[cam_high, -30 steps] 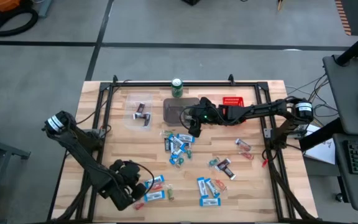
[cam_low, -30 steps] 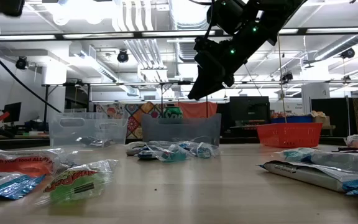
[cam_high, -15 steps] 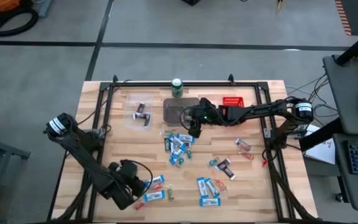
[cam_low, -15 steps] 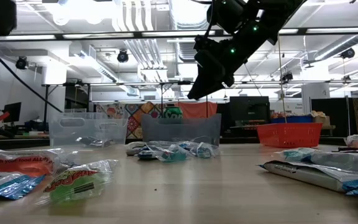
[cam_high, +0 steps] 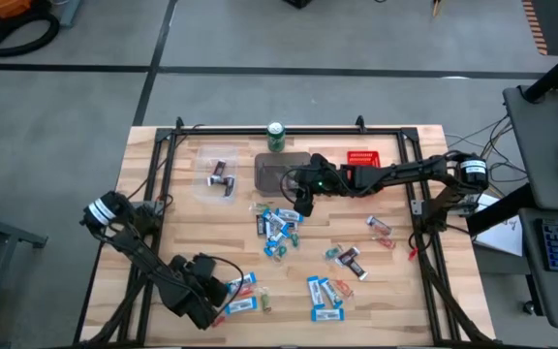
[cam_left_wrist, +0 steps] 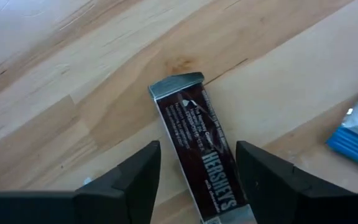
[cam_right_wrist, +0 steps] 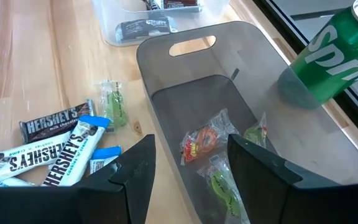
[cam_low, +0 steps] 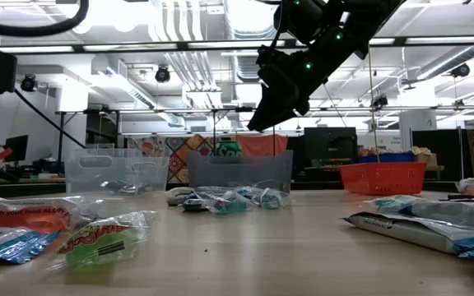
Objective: Organize candy in baskets
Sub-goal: Put the brown chocolate bar into the transparent bin
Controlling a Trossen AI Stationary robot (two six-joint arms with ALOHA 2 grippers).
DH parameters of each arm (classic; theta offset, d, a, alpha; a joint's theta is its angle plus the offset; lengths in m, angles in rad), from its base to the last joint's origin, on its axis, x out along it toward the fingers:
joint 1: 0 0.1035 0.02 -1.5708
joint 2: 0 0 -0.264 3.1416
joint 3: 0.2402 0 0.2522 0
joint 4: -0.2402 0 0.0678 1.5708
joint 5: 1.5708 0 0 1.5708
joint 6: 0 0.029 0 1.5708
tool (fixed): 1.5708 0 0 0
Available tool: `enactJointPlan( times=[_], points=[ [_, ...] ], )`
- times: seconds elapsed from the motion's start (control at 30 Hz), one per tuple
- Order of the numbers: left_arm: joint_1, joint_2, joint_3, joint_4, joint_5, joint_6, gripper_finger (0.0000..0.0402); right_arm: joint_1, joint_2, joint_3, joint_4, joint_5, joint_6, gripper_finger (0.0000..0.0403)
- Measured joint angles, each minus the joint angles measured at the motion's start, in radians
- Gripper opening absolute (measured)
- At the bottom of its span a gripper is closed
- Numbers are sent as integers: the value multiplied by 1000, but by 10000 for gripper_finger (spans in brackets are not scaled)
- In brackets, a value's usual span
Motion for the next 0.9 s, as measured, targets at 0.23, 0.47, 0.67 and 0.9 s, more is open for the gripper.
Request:
enactJointPlan(
  times=[0.23,0.47,0.67,0.9],
  points=[
    [0,9,0,5,-1,0,145,0,0,0,0,0,4,192],
    [0,9,-4,8,-9,1,74,4,0,0,0,-1,0,192],
    [-7,-2,-6,11,-89,5,5,32,-1,0,0,-12,-9,192],
    [-9,-102,-6,10,-215,84,1,76,-2,0,1,-79,-19,192]
  ],
)
